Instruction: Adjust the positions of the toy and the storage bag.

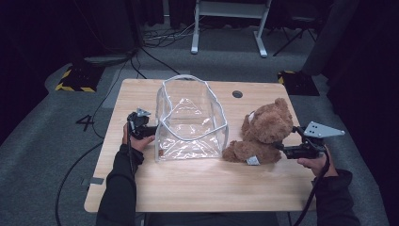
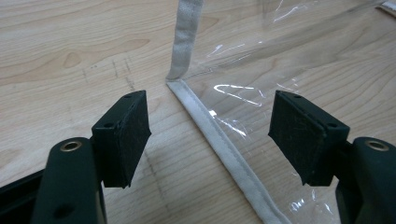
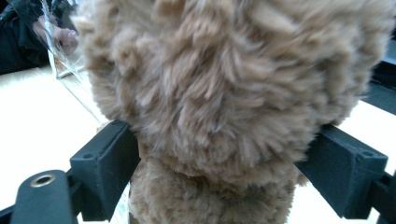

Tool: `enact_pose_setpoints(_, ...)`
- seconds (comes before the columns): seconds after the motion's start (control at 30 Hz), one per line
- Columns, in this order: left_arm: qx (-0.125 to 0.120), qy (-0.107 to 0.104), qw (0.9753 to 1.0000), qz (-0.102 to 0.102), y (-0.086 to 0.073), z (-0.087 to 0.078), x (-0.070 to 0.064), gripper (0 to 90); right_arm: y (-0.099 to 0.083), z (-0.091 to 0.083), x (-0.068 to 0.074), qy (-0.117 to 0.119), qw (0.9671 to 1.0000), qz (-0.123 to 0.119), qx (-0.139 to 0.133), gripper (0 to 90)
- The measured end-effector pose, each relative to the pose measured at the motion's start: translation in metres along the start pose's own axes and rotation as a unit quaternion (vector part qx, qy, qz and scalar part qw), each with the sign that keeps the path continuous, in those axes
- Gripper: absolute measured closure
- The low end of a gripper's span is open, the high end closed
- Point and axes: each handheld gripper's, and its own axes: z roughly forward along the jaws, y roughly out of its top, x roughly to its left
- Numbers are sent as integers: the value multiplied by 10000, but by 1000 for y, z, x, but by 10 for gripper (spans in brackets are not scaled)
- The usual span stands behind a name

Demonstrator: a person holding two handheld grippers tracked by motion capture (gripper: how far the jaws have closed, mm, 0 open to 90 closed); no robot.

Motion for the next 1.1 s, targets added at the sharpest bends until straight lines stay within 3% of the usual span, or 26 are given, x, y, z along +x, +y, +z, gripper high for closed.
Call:
enact_pose_setpoints(0.13, 49, -48, 10000, -10, 3, 2, 0, 297, -2, 4, 1, 64, 10000, 65, -11, 144)
enact_pose_setpoints(0.23, 63, -185, 9998, -76, 4, 6, -2, 316, -1, 8, 6, 182, 9998, -21, 96, 131)
enact_pose_setpoints(0.47, 34, -203, 9998, -78, 4, 7, -5, 335, -4, 15, 12, 252, 9993, -129, 261, 158)
enact_pose_setpoints(0.63, 24, -147, 9999, -30, 5, 9, -11, 350, -6, 18, 14, 216, 9988, -251, 366, 281)
enact_pose_setpoints(0.67, 32, -150, 9999, -10, 5, 9, -12, 355, -6, 18, 15, 196, 9988, -288, 353, 338)
enact_pose_setpoints(0.83, 12, -191, 9998, 8, 6, 12, -17, 357, -9, 19, 15, 47, 9991, -317, 276, 458)
enact_pose_setpoints(1.1, -17, -210, 9998, 10, 7, 15, -22, 359, -12, 17, 13, 18, 9989, -416, 229, 629)
